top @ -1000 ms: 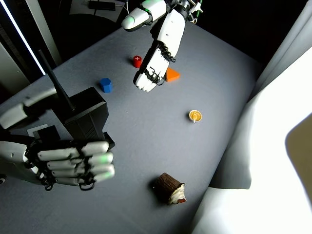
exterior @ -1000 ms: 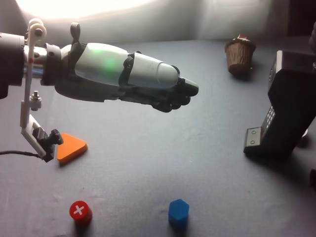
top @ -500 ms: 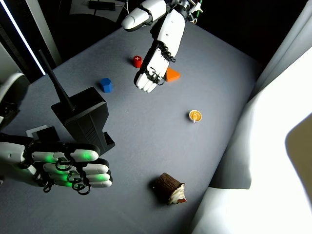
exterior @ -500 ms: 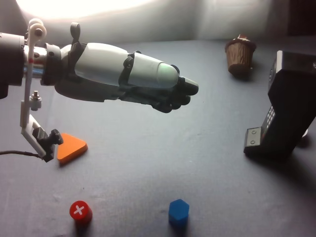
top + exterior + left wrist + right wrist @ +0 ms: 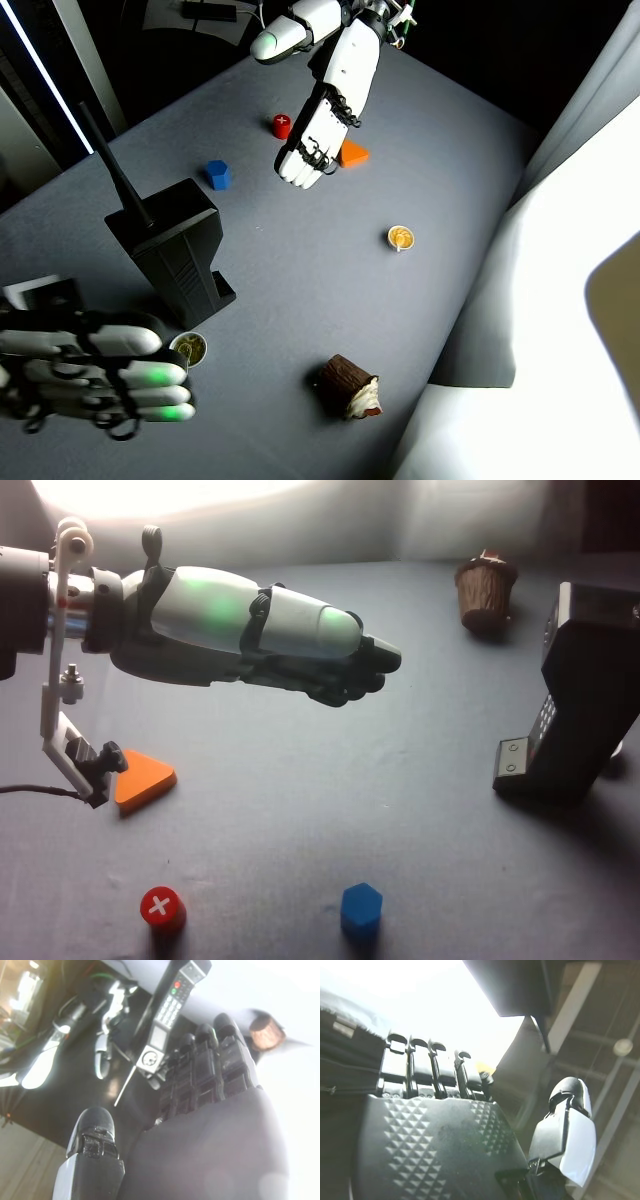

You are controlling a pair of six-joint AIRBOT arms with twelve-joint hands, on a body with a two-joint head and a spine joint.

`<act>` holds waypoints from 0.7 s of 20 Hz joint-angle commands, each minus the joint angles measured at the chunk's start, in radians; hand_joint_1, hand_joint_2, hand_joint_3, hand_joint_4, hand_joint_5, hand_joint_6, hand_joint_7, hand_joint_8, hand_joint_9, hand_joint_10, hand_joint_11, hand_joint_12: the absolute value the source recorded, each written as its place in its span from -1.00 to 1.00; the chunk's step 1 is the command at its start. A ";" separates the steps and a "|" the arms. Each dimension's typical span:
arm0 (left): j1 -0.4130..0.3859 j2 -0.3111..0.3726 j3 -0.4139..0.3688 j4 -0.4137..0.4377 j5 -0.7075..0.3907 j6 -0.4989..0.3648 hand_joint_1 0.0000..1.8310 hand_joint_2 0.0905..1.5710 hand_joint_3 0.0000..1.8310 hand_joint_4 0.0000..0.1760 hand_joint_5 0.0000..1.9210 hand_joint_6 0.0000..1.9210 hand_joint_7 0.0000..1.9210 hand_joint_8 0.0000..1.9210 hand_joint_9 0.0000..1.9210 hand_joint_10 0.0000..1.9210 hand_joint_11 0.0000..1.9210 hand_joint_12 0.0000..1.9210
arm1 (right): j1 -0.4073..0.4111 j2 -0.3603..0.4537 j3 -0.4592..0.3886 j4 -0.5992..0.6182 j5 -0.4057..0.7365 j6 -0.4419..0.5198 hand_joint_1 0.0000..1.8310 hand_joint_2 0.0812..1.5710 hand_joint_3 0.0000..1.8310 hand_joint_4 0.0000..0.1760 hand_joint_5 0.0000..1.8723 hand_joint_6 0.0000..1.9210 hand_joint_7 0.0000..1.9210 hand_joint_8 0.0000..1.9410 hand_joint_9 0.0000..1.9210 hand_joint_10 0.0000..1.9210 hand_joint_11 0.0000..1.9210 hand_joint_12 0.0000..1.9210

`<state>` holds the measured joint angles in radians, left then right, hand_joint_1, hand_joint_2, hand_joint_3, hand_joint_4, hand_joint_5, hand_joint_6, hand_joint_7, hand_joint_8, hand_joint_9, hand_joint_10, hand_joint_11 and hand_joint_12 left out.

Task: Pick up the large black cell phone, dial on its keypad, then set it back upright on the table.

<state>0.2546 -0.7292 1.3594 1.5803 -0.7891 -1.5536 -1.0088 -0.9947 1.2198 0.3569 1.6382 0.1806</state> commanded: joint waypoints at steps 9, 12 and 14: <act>-0.012 0.011 -0.013 -0.081 -0.029 -0.008 -1.00 0.50 -1.00 -1.00 -0.93 -1.00 -0.86 -1.00 -0.88 -1.00 -1.00 -0.76 | -0.242 0.350 -0.246 -0.035 0.125 0.006 -0.88 0.02 -0.99 0.32 -1.00 -1.00 -1.00 -1.00 -1.00 -1.00 -1.00 -1.00; -0.008 0.014 -0.014 -0.086 -0.028 -0.009 -1.00 0.49 -1.00 -1.00 -0.89 -1.00 -0.82 -0.99 -0.83 -0.99 -1.00 -0.67 | -0.354 0.430 -0.375 0.082 0.126 -0.066 -0.89 0.02 -1.00 0.37 -1.00 -1.00 -1.00 -1.00 -1.00 -1.00 -1.00 -1.00; -0.008 0.015 -0.014 -0.096 -0.024 -0.009 -1.00 0.49 -1.00 -1.00 -0.90 -1.00 -0.83 -1.00 -0.84 -1.00 -1.00 -0.68 | -0.441 0.479 -0.449 0.152 0.126 -0.123 -0.87 0.02 -1.00 0.30 -1.00 -1.00 -1.00 -1.00 -1.00 -1.00 -1.00 -1.00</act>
<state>0.2672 -0.7227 1.3495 1.5631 -0.7849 -1.5536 -1.4738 -0.5079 0.7631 0.5007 1.6409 0.0422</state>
